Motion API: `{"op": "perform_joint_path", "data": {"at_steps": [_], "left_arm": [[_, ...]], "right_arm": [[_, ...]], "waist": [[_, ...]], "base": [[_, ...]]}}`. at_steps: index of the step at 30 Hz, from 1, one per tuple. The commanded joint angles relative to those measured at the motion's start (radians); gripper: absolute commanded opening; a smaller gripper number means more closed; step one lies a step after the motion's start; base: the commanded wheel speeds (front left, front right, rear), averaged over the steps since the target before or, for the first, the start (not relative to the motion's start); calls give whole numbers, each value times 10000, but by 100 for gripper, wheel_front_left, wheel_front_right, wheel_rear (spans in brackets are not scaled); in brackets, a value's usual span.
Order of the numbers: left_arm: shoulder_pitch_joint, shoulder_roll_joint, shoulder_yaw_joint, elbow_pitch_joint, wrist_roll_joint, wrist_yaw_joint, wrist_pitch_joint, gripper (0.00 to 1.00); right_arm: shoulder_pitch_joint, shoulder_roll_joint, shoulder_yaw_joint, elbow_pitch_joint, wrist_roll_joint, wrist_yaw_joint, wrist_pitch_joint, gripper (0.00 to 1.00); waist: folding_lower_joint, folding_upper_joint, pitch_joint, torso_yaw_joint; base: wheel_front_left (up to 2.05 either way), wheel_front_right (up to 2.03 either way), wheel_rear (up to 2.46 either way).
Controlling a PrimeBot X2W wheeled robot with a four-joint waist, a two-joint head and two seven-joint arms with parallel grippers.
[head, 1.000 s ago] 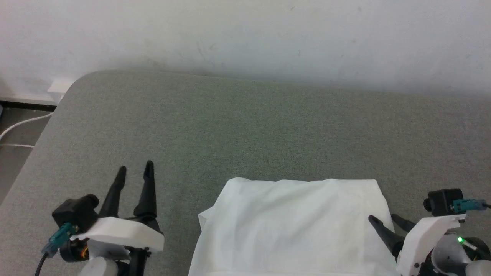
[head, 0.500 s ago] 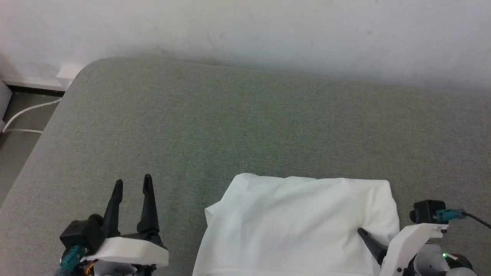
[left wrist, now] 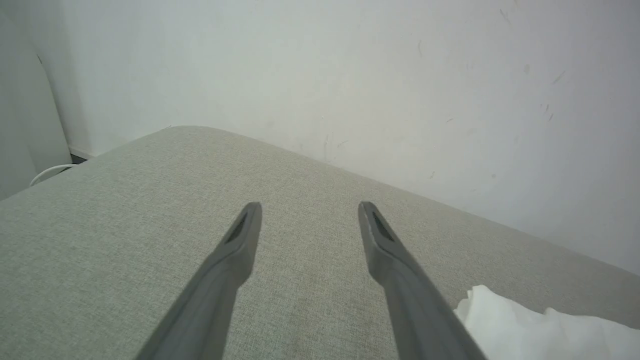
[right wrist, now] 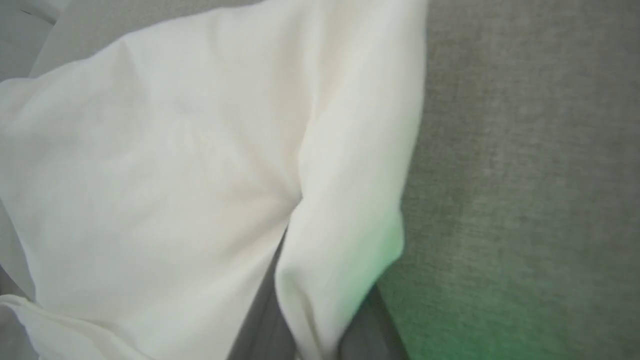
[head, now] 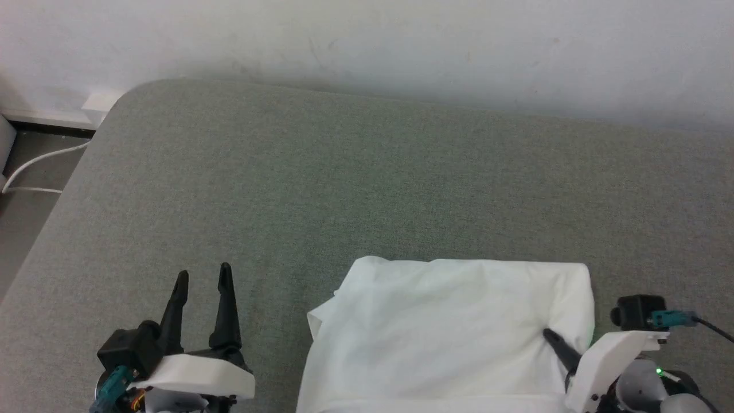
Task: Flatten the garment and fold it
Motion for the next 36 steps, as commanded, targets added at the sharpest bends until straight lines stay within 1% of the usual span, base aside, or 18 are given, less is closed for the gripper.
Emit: {"op": "perform_joint_path", "data": {"at_steps": [1, 7, 11, 14, 16, 21, 25, 26, 28, 32, 36], "left_arm": [[-113, -52, 75, 44, 94, -80, -47, 100], [-74, -186, 222, 157, 261, -261, -47, 100], [-29, -251, 295, 204, 342, -352, -47, 100], [-2, -287, 351, 230, 394, -405, -47, 100], [3, -310, 364, 263, 422, -445, -47, 100], [38, -359, 392, 349, 485, -497, -47, 100], [80, -389, 373, 422, 517, -534, -47, 100], [80, -389, 373, 422, 517, -534, -47, 100], [114, -401, 373, 443, 530, -543, -47, 100], [171, -418, 375, 444, 543, -597, -47, 100], [235, -429, 425, 435, 542, -649, -47, 100]], "right_arm": [[-48, -171, -299, 223, -85, -109, -83, 0], [-253, -711, -1807, 204, -251, -109, -468, 0], [-268, -1147, -2791, 306, -766, -109, -531, 0], [-322, -1237, -3257, 335, -996, -109, -545, 0], [-329, -1222, -3320, 244, -1086, -109, -525, 0], [-148, -939, -2917, -511, -1278, -109, -347, 0], [147, -618, -2378, -1391, -1375, -109, 42, 0], [147, -618, -2378, -1391, -1375, -109, 42, 0], [280, -409, -2123, -1824, -1386, -109, 262, 0], [455, -22, -1425, -2447, -1420, -109, 675, 0], [446, 380, -752, -2778, -1110, -109, 894, 0]], "waist": [[-1, -1, -53, -54], [-1, -1, -211, -203], [-1, -1, -280, -316], [-1, -1, -317, -408], [-1, -1, -347, -462], [-1, -1, -510, -591], [-1, -1, -659, -625], [-1, -1, -659, -625], [-1, -1, -708, -628], [-1, -1, -766, -565], [-1, -1, -803, -436]], "base": [[0, 0, 0], [0, 0, 0], [0, 0, 0], [0, 0, 0], [0, 0, 0], [0, 0, 0], [0, 0, 0], [0, 0, 0], [0, 0, 0], [0, 0, 0], [0, 0, 0]]}}
